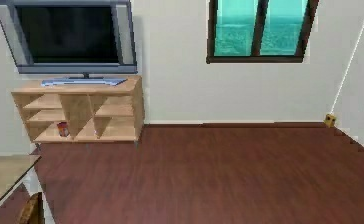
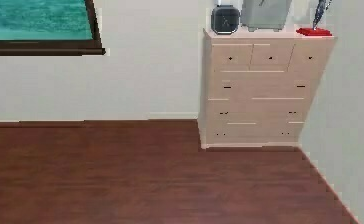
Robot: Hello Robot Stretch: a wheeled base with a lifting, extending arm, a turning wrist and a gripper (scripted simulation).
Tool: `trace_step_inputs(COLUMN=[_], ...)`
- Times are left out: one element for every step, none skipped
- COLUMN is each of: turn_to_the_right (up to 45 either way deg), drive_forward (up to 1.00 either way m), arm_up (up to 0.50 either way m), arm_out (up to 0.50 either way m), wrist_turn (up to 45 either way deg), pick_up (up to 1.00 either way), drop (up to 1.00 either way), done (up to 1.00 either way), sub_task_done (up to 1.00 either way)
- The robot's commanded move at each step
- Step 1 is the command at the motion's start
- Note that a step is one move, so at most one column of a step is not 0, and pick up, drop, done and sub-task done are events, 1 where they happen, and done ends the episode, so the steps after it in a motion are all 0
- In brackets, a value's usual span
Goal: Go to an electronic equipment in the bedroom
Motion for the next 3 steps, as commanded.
trace_step_inputs(turn_to_the_right=[0.0, -21.0, 0.0], drive_forward=[0.8, 0.0, 0.65], arm_up=[0.0, 0.0, 0.0], arm_out=[0.0, 0.0, 0.0], wrist_turn=[0.0, 0.0, 0.0], pick_up=[0.0, 0.0, 0.0], drop=[0.0, 0.0, 0.0], done=[0.0, 0.0, 0.0], sub_task_done=[0.0, 0.0, 0.0])
